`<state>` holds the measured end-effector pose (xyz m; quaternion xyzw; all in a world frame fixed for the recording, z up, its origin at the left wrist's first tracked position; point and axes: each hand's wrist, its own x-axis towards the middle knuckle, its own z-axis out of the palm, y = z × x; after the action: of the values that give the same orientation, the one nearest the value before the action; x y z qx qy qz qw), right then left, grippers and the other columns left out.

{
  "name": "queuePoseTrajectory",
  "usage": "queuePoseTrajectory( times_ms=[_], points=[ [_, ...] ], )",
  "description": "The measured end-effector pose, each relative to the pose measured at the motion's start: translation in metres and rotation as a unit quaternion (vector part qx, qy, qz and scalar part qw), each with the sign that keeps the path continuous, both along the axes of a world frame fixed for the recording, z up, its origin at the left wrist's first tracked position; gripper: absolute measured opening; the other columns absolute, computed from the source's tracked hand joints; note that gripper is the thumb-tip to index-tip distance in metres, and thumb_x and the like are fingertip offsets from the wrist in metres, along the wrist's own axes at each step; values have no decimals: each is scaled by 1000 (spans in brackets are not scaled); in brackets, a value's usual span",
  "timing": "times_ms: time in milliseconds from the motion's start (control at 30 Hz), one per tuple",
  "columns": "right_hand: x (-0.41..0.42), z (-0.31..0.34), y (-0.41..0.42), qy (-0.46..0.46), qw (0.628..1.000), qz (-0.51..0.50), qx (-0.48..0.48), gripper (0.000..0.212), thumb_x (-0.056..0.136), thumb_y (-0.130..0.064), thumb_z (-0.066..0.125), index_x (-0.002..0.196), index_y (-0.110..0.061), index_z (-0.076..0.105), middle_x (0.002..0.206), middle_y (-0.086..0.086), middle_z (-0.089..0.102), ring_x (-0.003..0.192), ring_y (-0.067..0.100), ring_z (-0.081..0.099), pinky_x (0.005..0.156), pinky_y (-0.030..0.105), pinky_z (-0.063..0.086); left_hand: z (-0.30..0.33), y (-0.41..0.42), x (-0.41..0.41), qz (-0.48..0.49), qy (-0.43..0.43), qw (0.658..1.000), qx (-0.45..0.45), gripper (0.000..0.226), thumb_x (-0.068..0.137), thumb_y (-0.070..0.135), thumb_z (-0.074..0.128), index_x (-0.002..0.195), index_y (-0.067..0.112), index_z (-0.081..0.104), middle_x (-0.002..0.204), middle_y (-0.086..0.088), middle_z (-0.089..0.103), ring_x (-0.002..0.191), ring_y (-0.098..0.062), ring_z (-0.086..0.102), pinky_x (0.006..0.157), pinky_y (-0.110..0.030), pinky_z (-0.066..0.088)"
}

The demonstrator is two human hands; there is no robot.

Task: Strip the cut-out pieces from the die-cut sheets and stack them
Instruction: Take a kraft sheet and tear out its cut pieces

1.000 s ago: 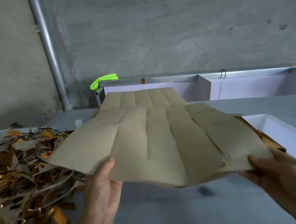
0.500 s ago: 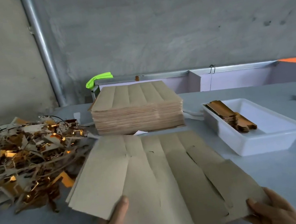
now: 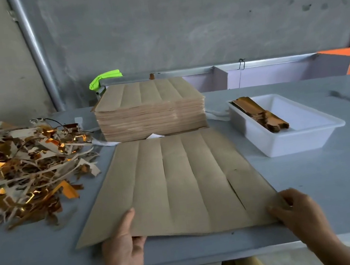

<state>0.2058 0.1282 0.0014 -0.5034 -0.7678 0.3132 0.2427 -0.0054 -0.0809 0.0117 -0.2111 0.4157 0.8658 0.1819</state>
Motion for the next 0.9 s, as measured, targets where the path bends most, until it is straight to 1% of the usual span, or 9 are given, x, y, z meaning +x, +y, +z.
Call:
queuePoseTrajectory(
  times_ms=[67,167,233,300,400,467,533,767,900],
  points=[
    [2,2,-1,-14,999,9,28,14,76,-13,72,75,-4,61,73,14,61,70,31,56,63,37,44,-5,-8,-9,47,10,998,-33,29,83,11,68,110,21,60,119,-2,60,107,-21,57,74,-36,50],
    [2,0,1,-55,997,11,53,19,80,-21,68,71,-8,57,73,10,57,70,27,53,61,33,40,-15,-23,-25,94,112,942,-301,58,81,17,72,131,3,47,133,-17,52,119,-32,52,95,-43,45],
    [-2,-2,2,-73,996,5,56,24,81,-27,66,71,-8,54,75,9,55,73,27,52,61,33,37,-15,-26,-28,47,205,834,-511,78,76,19,77,137,-2,33,143,-24,36,131,-39,35,104,-56,36],
    [-7,-3,1,-96,993,-4,67,28,81,-34,65,75,-10,54,81,8,54,81,28,52,65,32,36,-12,-17,-19,-6,294,684,-667,95,71,26,79,144,-2,25,152,-27,16,139,-40,12,110,-61,19],
    [-14,-4,-2,-120,988,-13,96,29,81,-40,63,82,-12,54,88,6,51,91,28,50,76,34,39,3,14,3,-45,422,501,-754,90,71,44,75,145,13,34,155,-25,5,141,-40,0,108,-60,-1],
    [-17,-5,-4,-132,986,-19,102,30,81,-41,61,86,-12,55,93,7,52,96,28,49,80,35,41,15,36,9,-94,455,370,-804,86,78,58,61,148,22,26,156,-23,-5,141,-43,-11,107,-59,-9],
    [-18,-5,-5,-145,983,-24,109,33,82,-44,61,90,-13,55,96,6,51,99,27,47,80,34,41,25,50,4,-135,458,299,-826,78,83,62,51,147,25,24,157,-20,-5,139,-45,-17,105,-60,-15],
    [-20,-16,-4,-165,975,-20,144,41,80,-48,65,110,-20,57,115,4,51,107,25,46,85,32,39,21,32,-25,-220,370,285,-856,62,81,66,49,133,32,44,155,-12,19,142,-44,-7,102,-63,-14],
    [-25,-22,-3,-59,993,-64,85,45,70,-31,80,107,-13,64,115,13,56,109,34,48,88,39,40,14,16,-38,-288,325,267,-860,52,84,67,44,120,31,56,142,0,44,142,-43,-2,101,-64,-16]
  ],
)
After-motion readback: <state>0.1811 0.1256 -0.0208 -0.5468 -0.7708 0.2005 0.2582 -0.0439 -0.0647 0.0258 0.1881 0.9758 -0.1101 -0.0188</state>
